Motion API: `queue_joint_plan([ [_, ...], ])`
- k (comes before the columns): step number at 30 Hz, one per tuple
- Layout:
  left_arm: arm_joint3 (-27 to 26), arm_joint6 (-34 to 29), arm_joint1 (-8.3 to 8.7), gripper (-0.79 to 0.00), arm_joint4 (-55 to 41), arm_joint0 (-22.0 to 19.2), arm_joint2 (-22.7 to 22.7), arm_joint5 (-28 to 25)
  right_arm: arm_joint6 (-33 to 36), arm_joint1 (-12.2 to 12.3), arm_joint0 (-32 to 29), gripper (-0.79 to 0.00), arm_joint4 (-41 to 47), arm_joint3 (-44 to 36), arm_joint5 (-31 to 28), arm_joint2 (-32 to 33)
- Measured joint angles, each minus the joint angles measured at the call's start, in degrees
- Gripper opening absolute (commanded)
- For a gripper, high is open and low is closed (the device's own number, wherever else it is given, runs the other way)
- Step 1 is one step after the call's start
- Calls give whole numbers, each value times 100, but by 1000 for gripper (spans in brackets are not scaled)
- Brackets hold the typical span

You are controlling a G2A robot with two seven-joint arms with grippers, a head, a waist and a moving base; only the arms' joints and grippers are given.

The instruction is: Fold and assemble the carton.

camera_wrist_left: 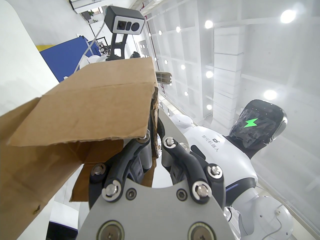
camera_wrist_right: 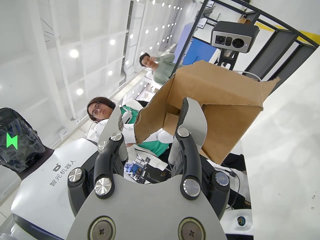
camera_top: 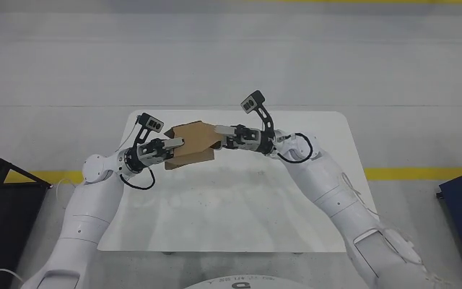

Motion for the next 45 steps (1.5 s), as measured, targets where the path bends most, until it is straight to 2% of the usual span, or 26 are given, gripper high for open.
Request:
queue_joint_plan([
  [16,0,0,0,-785,0,0,0,0,-50,-69,157,-471,-227,502,-69,-20],
  [24,0,0,0,-785,0,0,0,0,-402,-42,221,-443,-1274,531,-368,-26],
  [29,0,0,0,-785,0,0,0,0,-798,35,104,-394,-2001,293,-562,159],
  [32,0,0,0,-785,0,0,0,0,-984,93,0,-246,-2532,56,-617,266],
  [37,0,0,0,-785,0,0,0,0,-1219,152,-156,-163,-3274,-245,-518,315],
  [38,0,0,0,-785,0,0,0,0,-1227,155,-183,-74,-3348,-302,-492,296],
  [40,0,0,0,-785,0,0,0,0,-1240,162,-203,0,-3418,-360,-476,286],
  [45,0,0,0,-785,0,0,0,0,-1409,173,-262,0,-3641,-548,-473,268],
])
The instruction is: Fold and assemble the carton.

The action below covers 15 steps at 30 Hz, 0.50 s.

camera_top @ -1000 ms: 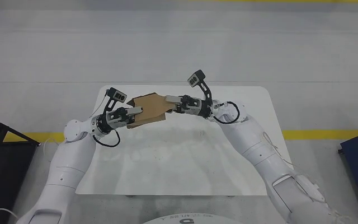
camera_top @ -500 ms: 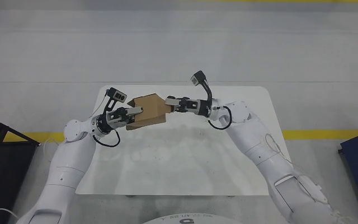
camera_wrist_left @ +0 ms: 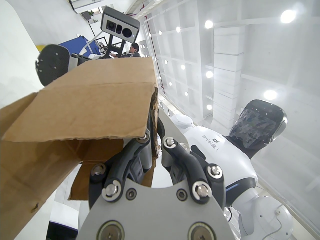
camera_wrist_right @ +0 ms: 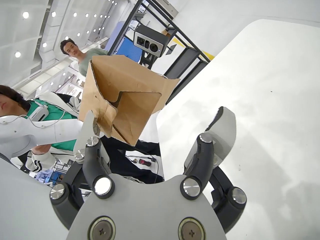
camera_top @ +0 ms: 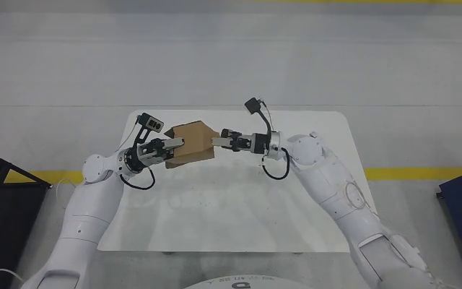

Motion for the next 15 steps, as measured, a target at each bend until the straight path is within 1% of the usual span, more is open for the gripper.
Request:
queue_joint_plan([
  [6,0,0,0,-785,0,0,0,0,-160,3,-35,0,-158,-165,129,-35],
  [10,0,0,0,-785,0,0,0,0,-312,-28,47,0,-309,-74,297,-151],
  [15,0,0,0,-785,0,0,0,0,-313,-74,175,0,-410,73,406,-341],
])
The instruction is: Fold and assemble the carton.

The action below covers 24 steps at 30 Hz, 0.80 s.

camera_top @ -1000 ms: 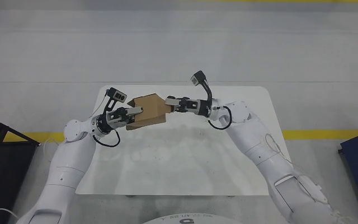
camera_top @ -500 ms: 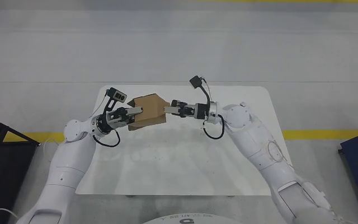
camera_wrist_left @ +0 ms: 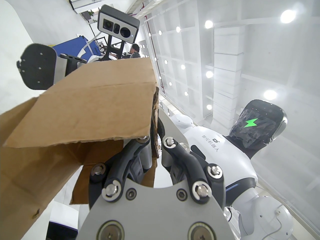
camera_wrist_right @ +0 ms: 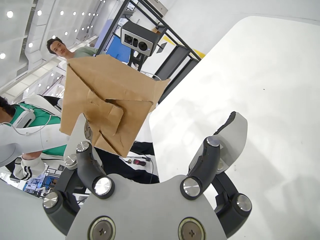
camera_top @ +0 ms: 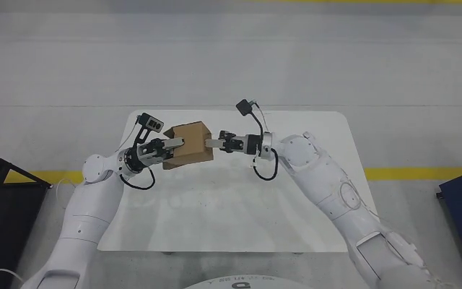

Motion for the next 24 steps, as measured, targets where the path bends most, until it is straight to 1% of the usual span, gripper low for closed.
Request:
queue_joint_plan([
  [12,0,0,0,-785,0,0,0,0,-321,-81,225,0,-362,209,227,-233],
  [24,0,0,0,-785,0,0,0,0,-493,-169,423,0,-697,276,386,-469],
])
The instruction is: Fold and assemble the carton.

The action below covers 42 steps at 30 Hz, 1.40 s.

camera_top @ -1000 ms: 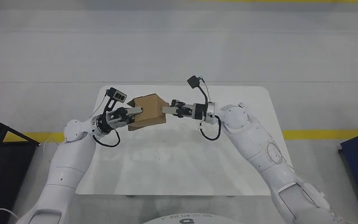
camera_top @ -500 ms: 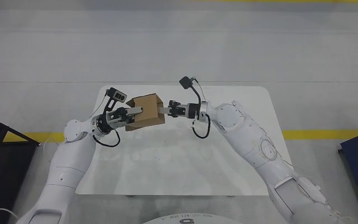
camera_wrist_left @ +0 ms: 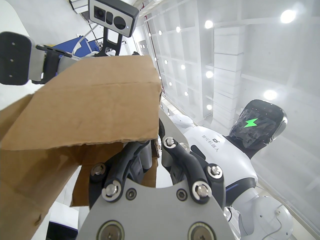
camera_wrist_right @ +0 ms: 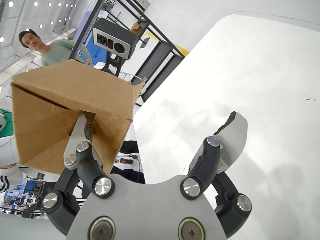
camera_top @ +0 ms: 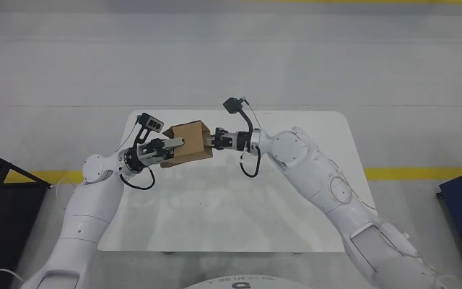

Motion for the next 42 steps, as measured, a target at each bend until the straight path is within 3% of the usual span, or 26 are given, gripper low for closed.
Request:
queue_joint_plan([
  [10,0,0,0,-785,0,0,0,0,-215,70,-117,0,138,61,-279,375],
  [20,0,0,0,-785,0,0,0,0,-353,385,-934,0,351,-577,-699,1570],
  [28,-37,43,0,-785,14,19,0,20,-423,435,-1176,0,432,-863,-822,1786],
  [33,-301,-90,-15,-785,-565,181,11,565,-519,431,-1244,0,538,-976,-935,1802],
  [36,-348,-538,-60,-785,-1672,225,-5,1249,-630,449,-1417,0,745,-1197,-1364,1903],
  [42,-763,-557,-63,-785,-3053,342,-6,2096,-605,486,-1579,0,820,-1366,-1665,2012],
])
